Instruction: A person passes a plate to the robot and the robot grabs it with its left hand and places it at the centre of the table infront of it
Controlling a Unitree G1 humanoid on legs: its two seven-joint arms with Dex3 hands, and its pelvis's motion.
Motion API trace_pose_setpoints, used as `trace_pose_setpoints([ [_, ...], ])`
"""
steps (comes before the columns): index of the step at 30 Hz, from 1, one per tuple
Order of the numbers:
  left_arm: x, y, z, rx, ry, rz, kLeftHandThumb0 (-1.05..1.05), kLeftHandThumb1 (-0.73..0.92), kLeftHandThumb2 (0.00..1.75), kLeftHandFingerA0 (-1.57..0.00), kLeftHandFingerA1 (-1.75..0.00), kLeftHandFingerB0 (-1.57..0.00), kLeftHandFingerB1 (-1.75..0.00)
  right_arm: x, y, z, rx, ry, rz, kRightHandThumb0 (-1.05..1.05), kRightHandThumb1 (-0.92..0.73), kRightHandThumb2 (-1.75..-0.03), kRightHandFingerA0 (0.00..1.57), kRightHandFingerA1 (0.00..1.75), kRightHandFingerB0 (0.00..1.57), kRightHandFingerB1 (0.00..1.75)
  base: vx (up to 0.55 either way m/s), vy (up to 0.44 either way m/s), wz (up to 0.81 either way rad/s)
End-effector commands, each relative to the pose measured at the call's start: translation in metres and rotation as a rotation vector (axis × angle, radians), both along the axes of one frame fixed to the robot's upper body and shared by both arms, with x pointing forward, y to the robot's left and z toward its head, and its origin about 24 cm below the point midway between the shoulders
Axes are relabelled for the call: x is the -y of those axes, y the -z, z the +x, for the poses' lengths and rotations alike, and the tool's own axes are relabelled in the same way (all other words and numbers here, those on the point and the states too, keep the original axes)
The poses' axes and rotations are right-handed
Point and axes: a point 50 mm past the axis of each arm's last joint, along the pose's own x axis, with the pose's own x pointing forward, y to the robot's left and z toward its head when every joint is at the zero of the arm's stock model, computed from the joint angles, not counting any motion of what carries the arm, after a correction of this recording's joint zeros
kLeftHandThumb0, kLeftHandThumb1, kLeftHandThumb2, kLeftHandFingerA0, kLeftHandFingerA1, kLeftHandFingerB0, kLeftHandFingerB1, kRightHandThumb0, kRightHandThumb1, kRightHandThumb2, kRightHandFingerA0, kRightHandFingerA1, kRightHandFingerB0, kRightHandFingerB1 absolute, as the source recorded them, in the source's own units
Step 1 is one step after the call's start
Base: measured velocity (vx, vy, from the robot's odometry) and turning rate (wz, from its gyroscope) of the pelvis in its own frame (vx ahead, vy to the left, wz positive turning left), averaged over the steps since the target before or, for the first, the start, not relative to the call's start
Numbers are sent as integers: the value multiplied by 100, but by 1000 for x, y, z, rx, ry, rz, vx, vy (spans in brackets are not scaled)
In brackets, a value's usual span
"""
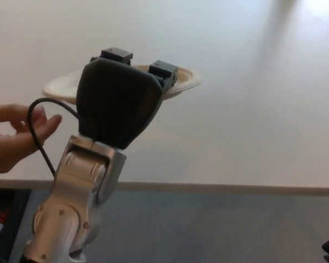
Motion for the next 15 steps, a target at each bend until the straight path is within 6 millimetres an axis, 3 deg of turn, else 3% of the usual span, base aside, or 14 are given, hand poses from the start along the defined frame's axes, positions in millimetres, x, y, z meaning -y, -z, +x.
trace_pose_setpoints([
  [1,0,-1,21,36,9,-26,-37,47,67,-102,-132,-79,-56,4,-4,2,6,9,-10,-70,-87,-66,69,61,27,43,0,0,0],
  [2,1,-1,23,38,9,-24,-37,47,67,-102,-132,-79,-56,4,-5,3,7,10,-11,-70,-87,-66,69,61,27,43,0,0,0],
  [3,3,-1,26,16,17,-29,-30,58,59,-100,-143,-83,-50,5,-5,4,10,13,-16,-70,-87,-66,69,60,29,42,0,0,0],
  [5,5,1,31,14,19,-21,-30,54,57,-103,-136,-85,-49,5,-6,5,11,11,-16,-70,-88,-66,73,61,30,44,0,0,0],
  [7,9,2,35,12,18,-1,-29,57,59,-100,-144,-84,-50,5,-8,7,15,-2,-21,-70,-85,-67,73,62,27,44,0,0,0],
  [12,17,6,46,-46,27,51,-31,52,57,-99,-134,-79,-48,4,-9,8,26,-7,-8,-68,-87,-64,73,63,27,44,0,0,0],
  [15,18,11,55,-67,29,75,-29,52,57,-98,-137,-77,-48,3,-9,9,29,1,2,-68,-87,-64,74,64,27,44,0,0,0],
])
